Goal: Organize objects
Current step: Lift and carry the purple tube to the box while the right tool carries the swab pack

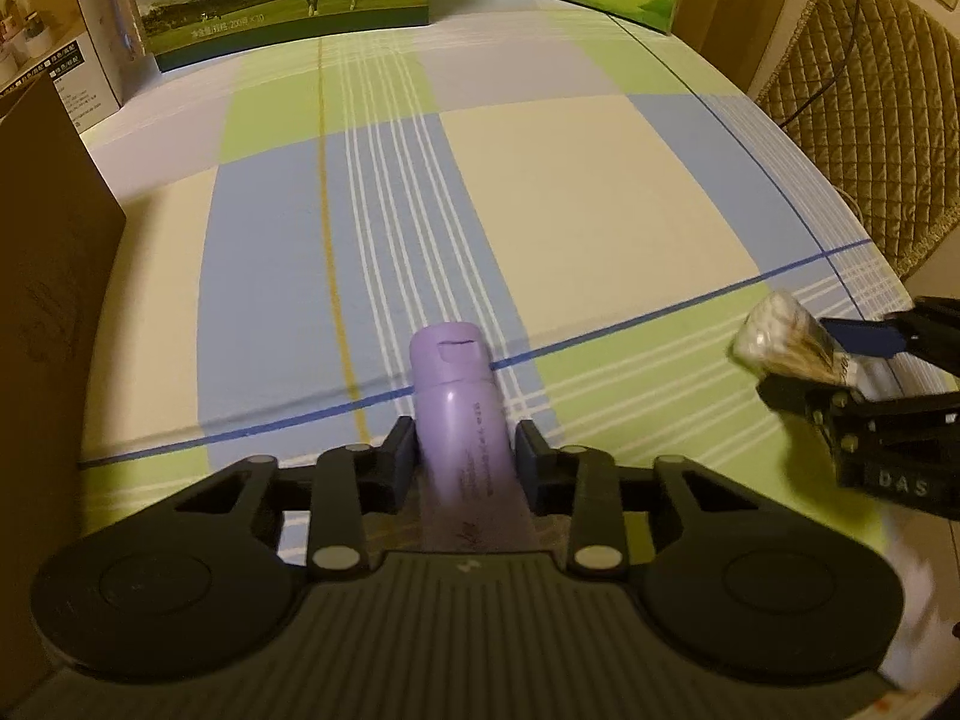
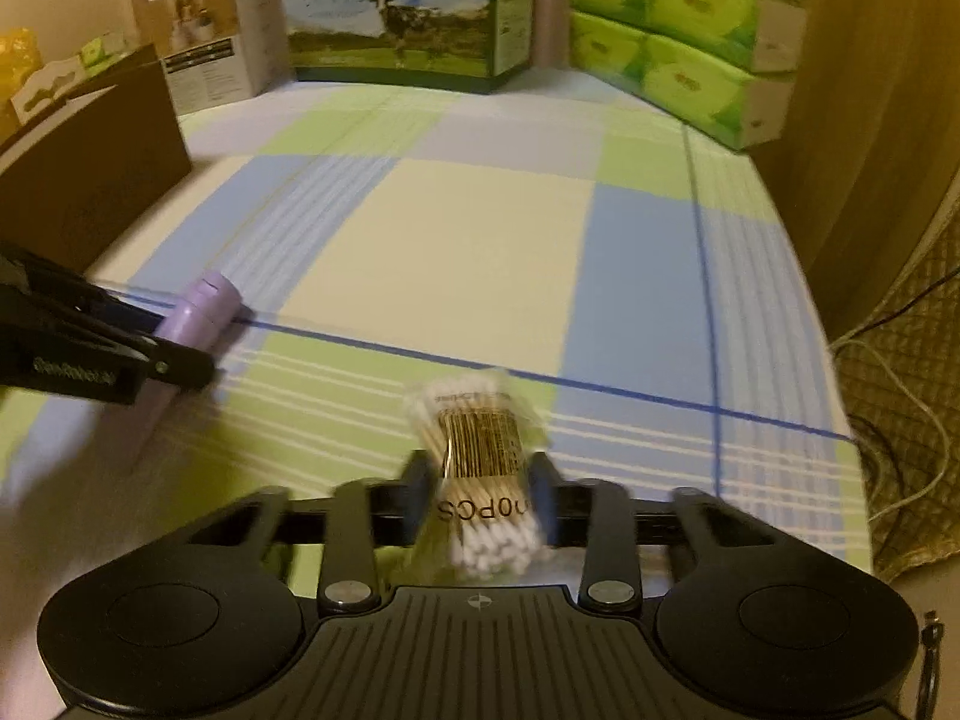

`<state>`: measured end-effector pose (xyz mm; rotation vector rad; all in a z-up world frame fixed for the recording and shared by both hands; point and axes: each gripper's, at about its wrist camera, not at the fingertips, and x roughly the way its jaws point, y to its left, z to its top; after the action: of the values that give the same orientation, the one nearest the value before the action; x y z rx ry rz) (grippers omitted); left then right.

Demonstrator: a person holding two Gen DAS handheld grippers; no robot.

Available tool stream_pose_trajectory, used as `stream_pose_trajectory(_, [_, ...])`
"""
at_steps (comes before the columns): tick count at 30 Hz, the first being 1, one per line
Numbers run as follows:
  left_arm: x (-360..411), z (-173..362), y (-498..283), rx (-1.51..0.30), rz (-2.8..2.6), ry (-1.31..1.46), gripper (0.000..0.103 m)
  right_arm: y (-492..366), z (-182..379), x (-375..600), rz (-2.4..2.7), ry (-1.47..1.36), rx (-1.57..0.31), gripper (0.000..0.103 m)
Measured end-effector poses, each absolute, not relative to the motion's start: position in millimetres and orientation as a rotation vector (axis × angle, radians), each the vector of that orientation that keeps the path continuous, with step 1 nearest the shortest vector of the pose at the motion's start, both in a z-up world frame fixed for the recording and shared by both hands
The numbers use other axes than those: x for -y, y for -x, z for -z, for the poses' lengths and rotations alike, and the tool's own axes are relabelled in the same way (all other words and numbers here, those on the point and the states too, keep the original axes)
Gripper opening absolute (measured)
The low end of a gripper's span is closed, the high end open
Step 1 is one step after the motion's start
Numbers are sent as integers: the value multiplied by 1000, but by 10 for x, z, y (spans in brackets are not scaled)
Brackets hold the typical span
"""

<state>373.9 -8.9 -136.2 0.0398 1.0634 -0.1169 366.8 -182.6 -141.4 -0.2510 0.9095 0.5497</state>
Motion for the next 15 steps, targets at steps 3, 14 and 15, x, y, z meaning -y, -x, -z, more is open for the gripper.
stream_pose_trajectory(3, [67,1355,-3665,-1072,112,-40,29,-3599,1407,1758,-565,245,-930,25])
stream_pose_trajectory(14, [-134,1298,-2969,-1098,86,-24,29,-3022,1390,1522,-680,228,-980,25])
stream_pose_trajectory(15, [-159,1292,-2900,-1101,81,-21,29,-2978,1392,1501,-690,230,-984,25])
